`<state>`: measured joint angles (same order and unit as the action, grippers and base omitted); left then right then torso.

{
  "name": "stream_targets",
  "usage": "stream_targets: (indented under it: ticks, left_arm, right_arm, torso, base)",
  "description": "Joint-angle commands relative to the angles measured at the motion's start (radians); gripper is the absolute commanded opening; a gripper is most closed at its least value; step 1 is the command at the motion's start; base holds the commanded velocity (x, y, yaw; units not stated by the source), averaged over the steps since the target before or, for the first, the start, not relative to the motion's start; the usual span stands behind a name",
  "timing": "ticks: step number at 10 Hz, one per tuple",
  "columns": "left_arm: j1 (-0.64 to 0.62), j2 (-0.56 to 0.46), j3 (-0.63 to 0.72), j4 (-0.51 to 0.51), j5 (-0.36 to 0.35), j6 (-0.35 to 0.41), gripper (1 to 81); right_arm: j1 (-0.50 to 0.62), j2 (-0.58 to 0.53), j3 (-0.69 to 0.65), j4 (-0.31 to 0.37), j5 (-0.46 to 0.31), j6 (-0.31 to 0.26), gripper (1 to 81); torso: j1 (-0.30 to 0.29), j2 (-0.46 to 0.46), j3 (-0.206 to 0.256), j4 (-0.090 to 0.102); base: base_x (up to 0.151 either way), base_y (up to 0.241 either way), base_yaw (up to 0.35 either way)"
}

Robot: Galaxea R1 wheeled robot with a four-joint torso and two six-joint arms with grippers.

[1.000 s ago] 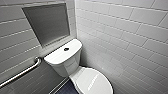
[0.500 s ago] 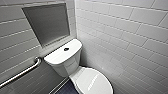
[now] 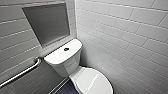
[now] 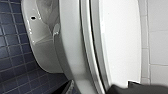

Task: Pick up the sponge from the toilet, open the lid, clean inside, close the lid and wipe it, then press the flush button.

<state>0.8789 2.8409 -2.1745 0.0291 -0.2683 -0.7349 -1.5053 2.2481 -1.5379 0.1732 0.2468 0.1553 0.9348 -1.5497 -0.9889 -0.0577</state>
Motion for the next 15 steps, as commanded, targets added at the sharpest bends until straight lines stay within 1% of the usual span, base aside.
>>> stream_targets:
  ticks: [1,2,5,6,11,15]
  left_arm:
    - [-0.122,0.023,0.031,0.009,0.029,-0.029,81.1]
    - [-0.131,0.029,0.038,0.014,0.031,-0.029,81.1]
    - [-0.134,0.088,-0.034,0.026,0.035,-0.029,81.1]
    - [-0.127,0.091,-0.033,0.028,0.061,-0.029,81.1]
    - [-0.111,0.126,-0.042,0.041,0.067,-0.029,81.1]
    - [-0.131,0.187,-0.128,0.031,0.069,-0.031,81.1]
  right_arm:
    - [0.015,-0.025,0.013,-0.023,-0.043,-0.002,1.0]
    - [0.015,-0.022,0.012,-0.023,-0.041,0.000,1.0]
    - [0.033,-0.003,-0.017,-0.023,-0.040,0.003,1.0]
    - [0.039,-0.002,-0.014,-0.023,-0.040,0.003,1.0]
    - [0.059,0.020,-0.051,-0.023,-0.040,0.006,1.0]
    - [0.061,0.049,-0.082,-0.021,-0.040,0.007,1.0]
  torso:
    - [0.000,0.000,0.000,0.000]
    - [0.000,0.000,0.000,0.000]
    - [0.000,0.000,0.000,0.000]
    - [0.000,0.000,0.000,0.000]
    - [0.000,0.000,0.000,0.000]
    - [0.000,0.000,0.000,0.000]
  base:
    - [0.000,0.000,0.000]
    - [0.000,0.000,0.000]
    - [0.000,0.000,0.000]
    - [0.000,0.000,0.000]
    - [0.000,0.000,0.000]
    - [0.000,0.000,0.000]
